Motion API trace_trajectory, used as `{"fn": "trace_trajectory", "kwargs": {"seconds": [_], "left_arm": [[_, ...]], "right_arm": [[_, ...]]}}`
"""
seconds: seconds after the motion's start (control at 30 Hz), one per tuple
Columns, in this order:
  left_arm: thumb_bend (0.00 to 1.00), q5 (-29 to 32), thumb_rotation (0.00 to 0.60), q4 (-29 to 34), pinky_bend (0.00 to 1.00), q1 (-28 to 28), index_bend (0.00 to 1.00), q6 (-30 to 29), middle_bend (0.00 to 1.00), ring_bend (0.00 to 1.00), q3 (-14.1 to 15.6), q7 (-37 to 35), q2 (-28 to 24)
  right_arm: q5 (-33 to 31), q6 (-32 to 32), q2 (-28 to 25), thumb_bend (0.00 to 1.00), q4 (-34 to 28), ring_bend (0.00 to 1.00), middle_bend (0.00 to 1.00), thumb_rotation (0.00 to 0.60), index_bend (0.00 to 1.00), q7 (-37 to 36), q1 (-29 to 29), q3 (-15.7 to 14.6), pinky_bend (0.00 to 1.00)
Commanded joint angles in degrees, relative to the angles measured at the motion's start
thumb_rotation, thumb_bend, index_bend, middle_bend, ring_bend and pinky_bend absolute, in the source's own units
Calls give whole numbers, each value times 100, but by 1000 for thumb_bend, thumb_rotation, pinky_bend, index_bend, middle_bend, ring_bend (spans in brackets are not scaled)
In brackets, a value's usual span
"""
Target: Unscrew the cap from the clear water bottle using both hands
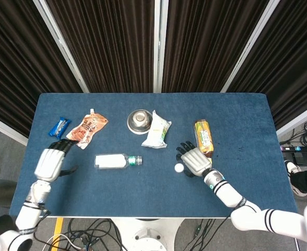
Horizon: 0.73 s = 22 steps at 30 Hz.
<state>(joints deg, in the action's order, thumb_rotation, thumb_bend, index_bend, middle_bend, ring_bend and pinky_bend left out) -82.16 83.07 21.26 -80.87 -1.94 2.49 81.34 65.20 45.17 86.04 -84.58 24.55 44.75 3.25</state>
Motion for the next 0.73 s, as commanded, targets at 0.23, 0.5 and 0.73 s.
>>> {"fn": "trace_trajectory", "kwargs": {"seconds": [0.23, 0.5, 0.73], "left_arm": [[167, 262, 600, -178, 289, -462, 223, -263, 250, 197, -86, -193, -463], [167, 458, 600, -2, 130, -1024, 235, -461, 235, 134, 51, -294, -1042], [156, 231, 600, 752, 114, -1354, 235, -739, 209, 102, 239, 48, -1452]], "right_arm": [[565, 1533, -853, 210, -756, 0, 77, 600, 64, -393, -763, -31, 0], [1466, 3885, -2123, 214, -1143, 0, 0, 600, 0, -1488, -2455, -468, 0], [1902, 4773, -2231, 219, -824, 0, 0, 600, 0, -2394, -3274, -644, 0]]}}
